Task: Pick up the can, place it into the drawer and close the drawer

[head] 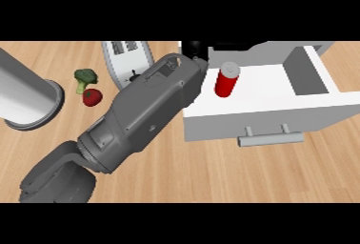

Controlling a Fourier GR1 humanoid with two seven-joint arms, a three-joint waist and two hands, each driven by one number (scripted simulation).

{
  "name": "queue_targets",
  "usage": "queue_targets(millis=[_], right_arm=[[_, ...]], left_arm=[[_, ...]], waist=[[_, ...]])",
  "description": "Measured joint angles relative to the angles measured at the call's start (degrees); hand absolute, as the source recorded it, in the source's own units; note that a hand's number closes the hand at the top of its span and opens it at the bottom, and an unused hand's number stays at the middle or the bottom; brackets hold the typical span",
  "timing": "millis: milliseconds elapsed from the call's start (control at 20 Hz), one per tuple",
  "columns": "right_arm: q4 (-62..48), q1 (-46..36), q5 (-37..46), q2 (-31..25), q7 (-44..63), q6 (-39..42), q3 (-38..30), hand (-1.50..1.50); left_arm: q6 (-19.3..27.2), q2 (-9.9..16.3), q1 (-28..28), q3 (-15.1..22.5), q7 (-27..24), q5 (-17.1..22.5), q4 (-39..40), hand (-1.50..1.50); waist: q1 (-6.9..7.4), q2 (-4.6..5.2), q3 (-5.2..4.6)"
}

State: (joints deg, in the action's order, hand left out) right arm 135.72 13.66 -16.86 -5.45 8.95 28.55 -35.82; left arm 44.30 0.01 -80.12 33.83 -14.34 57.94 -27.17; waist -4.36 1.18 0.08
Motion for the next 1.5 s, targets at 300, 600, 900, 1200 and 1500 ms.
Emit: queue_targets(millis=[300, 600, 900, 1200, 1500], right_arm=[[2.2, -4.4, 13.0, -0.9, -2.5, 0.3, 5.4, -1.50], [0.6, -10.1, 30.0, -0.1, -3.7, -1.9, 14.9, -1.50], [-7.4, -17.2, 45.8, -0.9, -6.3, -6.3, 24.0, -1.50], [-18.6, -24.0, 58.6, -1.5, -9.4, -12.6, 30.8, -1.50], [-32.5, -32.3, 68.0, -2.8, -11.6, -17.3, 35.3, -1.50]], left_arm=[[0.9, 0.0, -1.2, 0.3, -2.0, 0.8, -0.2, -1.50], [1.2, 0.0, -1.5, 0.0, -1.5, 2.1, -1.3, -1.50], [2.2, 0.0, -1.6, 0.2, -0.1, 2.1, -2.4, -1.50], [2.5, 1.1, -0.6, -0.1, 1.9, 0.2, -3.3, -1.50], [2.0, 3.8, 1.1, -0.3, 4.0, -1.5, -6.0, -1.50]], waist=[[1.47, -0.10, -0.03], [2.99, -0.31, -0.05], [4.14, -0.56, -0.06], [5.17, -0.84, -0.08], [5.92, -1.01, -0.10]])
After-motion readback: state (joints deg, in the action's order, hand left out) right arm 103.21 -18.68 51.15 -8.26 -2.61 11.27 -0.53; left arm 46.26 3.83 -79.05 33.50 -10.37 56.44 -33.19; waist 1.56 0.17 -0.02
